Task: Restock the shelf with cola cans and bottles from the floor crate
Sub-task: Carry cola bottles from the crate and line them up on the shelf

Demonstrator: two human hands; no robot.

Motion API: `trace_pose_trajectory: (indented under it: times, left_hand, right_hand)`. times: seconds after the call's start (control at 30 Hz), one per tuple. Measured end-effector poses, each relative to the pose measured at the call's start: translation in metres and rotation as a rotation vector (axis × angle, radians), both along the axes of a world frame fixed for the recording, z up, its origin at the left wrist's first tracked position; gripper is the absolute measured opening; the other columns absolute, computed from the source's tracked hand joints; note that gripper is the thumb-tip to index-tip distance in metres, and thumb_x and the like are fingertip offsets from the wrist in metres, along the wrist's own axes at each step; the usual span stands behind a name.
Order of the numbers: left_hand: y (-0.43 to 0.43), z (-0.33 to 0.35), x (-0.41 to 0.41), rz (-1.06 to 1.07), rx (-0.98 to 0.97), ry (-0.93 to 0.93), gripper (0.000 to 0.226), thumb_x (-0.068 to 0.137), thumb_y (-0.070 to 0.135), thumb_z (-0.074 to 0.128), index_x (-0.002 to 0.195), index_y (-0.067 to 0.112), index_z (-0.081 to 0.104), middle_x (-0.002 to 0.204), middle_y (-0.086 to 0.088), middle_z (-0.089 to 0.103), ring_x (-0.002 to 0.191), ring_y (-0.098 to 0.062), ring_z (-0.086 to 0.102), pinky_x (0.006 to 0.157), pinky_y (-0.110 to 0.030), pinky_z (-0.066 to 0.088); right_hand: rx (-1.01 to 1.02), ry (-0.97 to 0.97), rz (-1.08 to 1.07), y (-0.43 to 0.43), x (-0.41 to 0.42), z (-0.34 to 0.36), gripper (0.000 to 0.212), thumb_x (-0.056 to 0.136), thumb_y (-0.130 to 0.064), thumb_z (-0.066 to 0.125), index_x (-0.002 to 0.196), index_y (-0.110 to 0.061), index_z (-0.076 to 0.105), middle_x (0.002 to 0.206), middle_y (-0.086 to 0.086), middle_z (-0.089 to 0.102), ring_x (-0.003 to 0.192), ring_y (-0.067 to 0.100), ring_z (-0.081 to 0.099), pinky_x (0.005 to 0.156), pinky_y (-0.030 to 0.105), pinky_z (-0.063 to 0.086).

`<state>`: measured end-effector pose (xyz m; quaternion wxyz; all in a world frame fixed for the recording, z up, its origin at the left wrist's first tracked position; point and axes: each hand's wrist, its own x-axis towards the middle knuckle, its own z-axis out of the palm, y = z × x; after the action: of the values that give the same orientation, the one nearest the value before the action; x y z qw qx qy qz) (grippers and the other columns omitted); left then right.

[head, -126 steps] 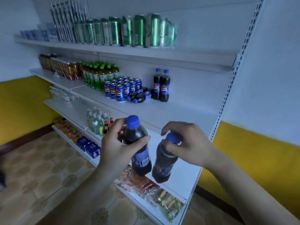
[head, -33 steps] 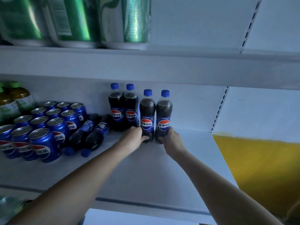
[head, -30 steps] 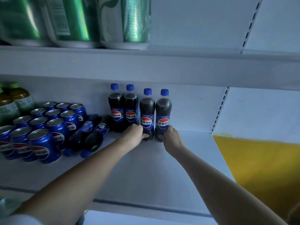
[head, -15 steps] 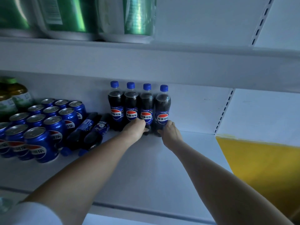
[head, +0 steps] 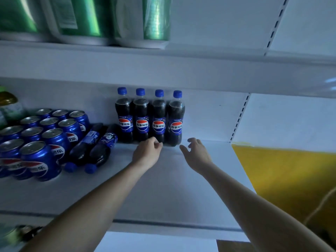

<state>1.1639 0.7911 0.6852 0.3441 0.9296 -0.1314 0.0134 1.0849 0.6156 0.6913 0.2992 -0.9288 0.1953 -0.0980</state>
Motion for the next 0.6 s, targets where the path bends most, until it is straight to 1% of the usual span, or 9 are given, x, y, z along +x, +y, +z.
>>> trace_pose_trajectory:
  times: [0.07, 0.1, 0.13, 0.17, 0.23, 0.33, 0.43, 0.5, 0.6]
  left_hand:
    - [0.003, 0.006, -0.026, -0.056, -0.318, 0.090, 0.019, 0.097, 0.031, 0.057, 0.083, 0.021, 0.065, 0.076, 0.004, 0.073, 0.067, -0.019, 0.067, 0.062, -0.029, 0.051]
    - [0.004, 0.012, -0.042, -0.084, -0.455, 0.126, 0.020, 0.099, 0.026, 0.057, 0.083, 0.020, 0.067, 0.073, 0.002, 0.072, 0.060, -0.017, 0.064, 0.057, -0.027, 0.048]
    - [0.006, 0.017, -0.058, -0.111, -0.576, 0.155, 0.021, 0.100, 0.022, 0.057, 0.085, 0.016, 0.069, 0.071, 0.001, 0.071, 0.057, -0.017, 0.062, 0.054, -0.025, 0.045]
    - [0.008, 0.023, -0.075, -0.136, -0.685, 0.188, 0.022, 0.101, 0.019, 0.057, 0.087, 0.012, 0.071, 0.069, 0.000, 0.070, 0.057, -0.017, 0.060, 0.052, -0.023, 0.042]
    - [0.011, 0.031, -0.104, -0.170, -0.839, 0.236, 0.024, 0.102, 0.015, 0.056, 0.087, 0.004, 0.071, 0.066, -0.003, 0.067, 0.057, -0.018, 0.057, 0.052, -0.023, 0.040]
    - [0.012, 0.037, -0.146, -0.177, -0.955, 0.291, 0.027, 0.100, 0.009, 0.054, 0.078, 0.003, 0.070, 0.064, -0.006, 0.064, 0.057, -0.018, 0.055, 0.053, -0.026, 0.042]
    - [0.010, 0.042, -0.189, -0.180, -1.058, 0.376, 0.031, 0.099, 0.007, 0.053, 0.071, 0.008, 0.067, 0.064, -0.008, 0.060, 0.056, -0.018, 0.051, 0.053, -0.028, 0.039]
    - [0.006, 0.041, -0.215, -0.192, -1.099, 0.437, 0.033, 0.098, 0.008, 0.052, 0.068, 0.011, 0.065, 0.064, -0.008, 0.057, 0.057, -0.020, 0.048, 0.054, -0.029, 0.037]
    - [-0.001, 0.036, -0.252, -0.240, -1.147, 0.553, 0.032, 0.097, 0.008, 0.051, 0.068, 0.013, 0.062, 0.066, -0.007, 0.055, 0.059, -0.019, 0.047, 0.053, -0.027, 0.038]
  right_hand:
    - [0.206, -0.060, 0.016, 0.004, -0.028, 0.001, 0.031, 0.101, -0.039, 0.056, 0.123, -0.019, 0.062, 0.116, 0.002, 0.068, 0.099, 0.017, 0.067, 0.080, 0.031, 0.050]
    - [0.343, -0.084, 0.031, 0.007, -0.043, 0.003, 0.021, 0.101, -0.034, 0.057, 0.113, -0.019, 0.066, 0.104, 0.002, 0.073, 0.089, 0.015, 0.070, 0.077, 0.031, 0.051]
    - [0.477, -0.116, 0.051, 0.010, -0.059, 0.006, 0.018, 0.102, -0.028, 0.056, 0.105, -0.016, 0.069, 0.094, 0.003, 0.075, 0.080, 0.016, 0.072, 0.075, 0.032, 0.053]
    - [0.601, -0.151, 0.065, 0.013, -0.074, 0.009, 0.020, 0.103, -0.023, 0.054, 0.101, -0.011, 0.070, 0.087, 0.006, 0.076, 0.074, 0.018, 0.072, 0.073, 0.034, 0.054]
    - [0.799, -0.242, 0.048, 0.017, -0.106, 0.019, 0.030, 0.107, -0.020, 0.047, 0.099, -0.001, 0.069, 0.081, 0.012, 0.075, 0.069, 0.024, 0.071, 0.068, 0.034, 0.055]
    - [1.052, -0.382, -0.022, 0.023, -0.155, 0.031, 0.040, 0.109, -0.025, 0.041, 0.098, 0.002, 0.068, 0.081, 0.018, 0.071, 0.068, 0.030, 0.068, 0.064, 0.036, 0.055]
    - [1.230, -0.441, -0.084, 0.026, -0.206, 0.034, 0.040, 0.108, -0.028, 0.040, 0.095, 0.000, 0.066, 0.078, 0.018, 0.068, 0.067, 0.030, 0.065, 0.063, 0.037, 0.052]
    - [1.274, -0.468, -0.132, 0.024, -0.238, 0.029, 0.037, 0.107, -0.025, 0.041, 0.094, 0.000, 0.065, 0.077, 0.018, 0.065, 0.065, 0.029, 0.064, 0.062, 0.037, 0.050]
    - [1.250, -0.515, -0.195, 0.018, -0.284, 0.018, 0.032, 0.107, -0.018, 0.042, 0.097, 0.002, 0.065, 0.077, 0.020, 0.062, 0.063, 0.028, 0.062, 0.061, 0.036, 0.049]
